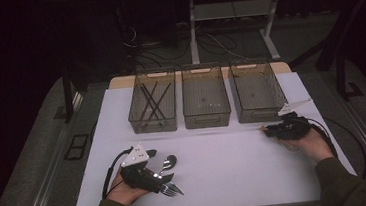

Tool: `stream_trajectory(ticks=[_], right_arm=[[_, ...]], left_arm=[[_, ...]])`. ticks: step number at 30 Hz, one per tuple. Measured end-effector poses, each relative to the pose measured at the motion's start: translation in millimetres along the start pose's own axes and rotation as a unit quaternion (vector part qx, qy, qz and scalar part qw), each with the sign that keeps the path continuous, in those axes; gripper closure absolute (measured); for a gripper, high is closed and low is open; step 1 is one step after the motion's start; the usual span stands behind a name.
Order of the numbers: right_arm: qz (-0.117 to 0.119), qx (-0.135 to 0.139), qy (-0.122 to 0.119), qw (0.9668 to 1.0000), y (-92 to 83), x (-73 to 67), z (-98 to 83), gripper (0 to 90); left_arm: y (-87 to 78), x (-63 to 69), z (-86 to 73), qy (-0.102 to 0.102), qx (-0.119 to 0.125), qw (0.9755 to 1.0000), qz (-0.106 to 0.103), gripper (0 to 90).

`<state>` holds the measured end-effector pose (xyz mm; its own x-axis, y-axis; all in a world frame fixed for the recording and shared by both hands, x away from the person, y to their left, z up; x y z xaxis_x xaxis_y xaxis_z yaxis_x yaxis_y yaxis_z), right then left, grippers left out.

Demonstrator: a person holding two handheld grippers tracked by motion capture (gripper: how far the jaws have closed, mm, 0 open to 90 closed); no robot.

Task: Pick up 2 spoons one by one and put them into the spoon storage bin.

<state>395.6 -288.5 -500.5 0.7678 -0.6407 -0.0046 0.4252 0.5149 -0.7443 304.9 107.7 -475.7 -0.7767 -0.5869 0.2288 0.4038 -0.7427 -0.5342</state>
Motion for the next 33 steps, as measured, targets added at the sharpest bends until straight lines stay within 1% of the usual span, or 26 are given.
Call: stream_trajectory(ticks=[3,7,16,24,33], right_arm=[[0.003,0.011,0.009,0.9999,-3.7,0.3,1.9,74.3],[0.015,0.024,0.018,0.9994,-8.5,-0.7,5.0,74.5],[0.009,0.038,0.015,0.9991,-17.0,-1.9,11.6,74.4],[0.015,0.056,0.004,0.9983,-23.0,-11.9,25.0,74.3],[0.021,0.070,0.010,0.9973,-25.1,-16.8,36.5,74.4]], left_arm=[[0.1,0.0,-0.1,0.000,-0.001,1.0000,0.000,0.0],[-0.2,0.1,0.2,0.000,0.001,1.0000,0.000,0.0],[-0.1,0.0,0.2,-0.001,0.001,1.0000,0.000,0.0],[-0.2,-0.6,0.0,0.000,0.003,1.0000,-0.001,0.0],[0.1,-0.4,0.2,-0.002,0.003,1.0000,-0.001,0.0]])
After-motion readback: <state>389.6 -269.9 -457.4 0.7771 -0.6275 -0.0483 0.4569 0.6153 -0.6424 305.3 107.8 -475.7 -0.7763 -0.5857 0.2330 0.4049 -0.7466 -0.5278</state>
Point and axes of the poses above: each handheld gripper's, and its own axes: y roughly forward along the jaws, z roughly out of its top, x roughly to its right, the point moved 8 cm from there along y, roughly forward along the jaws, and after that the axes turned 9 degrees about -y, right-handed, at the moved point
